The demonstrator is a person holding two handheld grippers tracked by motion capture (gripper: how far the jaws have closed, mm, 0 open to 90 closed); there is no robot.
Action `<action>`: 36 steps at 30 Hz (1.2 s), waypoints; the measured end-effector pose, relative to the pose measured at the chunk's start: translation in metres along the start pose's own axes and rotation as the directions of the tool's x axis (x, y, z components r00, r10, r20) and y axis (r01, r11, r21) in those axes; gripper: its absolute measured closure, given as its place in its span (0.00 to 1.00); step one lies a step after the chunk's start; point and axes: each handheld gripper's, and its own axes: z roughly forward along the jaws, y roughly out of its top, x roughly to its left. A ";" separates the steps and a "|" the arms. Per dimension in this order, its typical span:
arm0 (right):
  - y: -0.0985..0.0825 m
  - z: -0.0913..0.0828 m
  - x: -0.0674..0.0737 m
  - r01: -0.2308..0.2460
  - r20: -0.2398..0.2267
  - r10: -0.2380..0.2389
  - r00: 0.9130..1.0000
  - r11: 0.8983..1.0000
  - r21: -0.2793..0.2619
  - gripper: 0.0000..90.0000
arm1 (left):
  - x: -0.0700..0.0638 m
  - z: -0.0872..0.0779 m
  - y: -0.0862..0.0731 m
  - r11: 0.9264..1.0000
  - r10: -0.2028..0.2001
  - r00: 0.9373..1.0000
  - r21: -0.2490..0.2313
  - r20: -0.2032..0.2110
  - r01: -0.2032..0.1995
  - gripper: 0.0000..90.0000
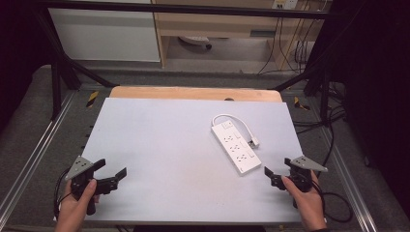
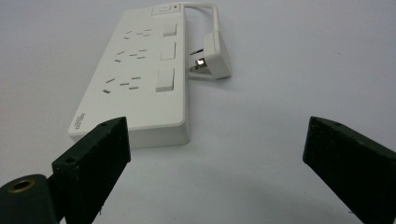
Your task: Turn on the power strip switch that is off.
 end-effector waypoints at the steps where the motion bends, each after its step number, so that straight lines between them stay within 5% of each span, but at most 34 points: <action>1: 0.000 0.000 0.000 0.002 0.002 -0.002 1.000 1.000 0.001 0.09 | 0.000 -0.001 0.000 1.000 0.000 1.000 0.000 0.001 0.000 0.08; 36: 0.017 -0.014 0.002 0.000 0.007 0.000 1.000 1.000 -0.016 0.04 | -0.002 0.002 -0.001 1.000 0.024 1.000 0.016 0.003 -0.024 0.07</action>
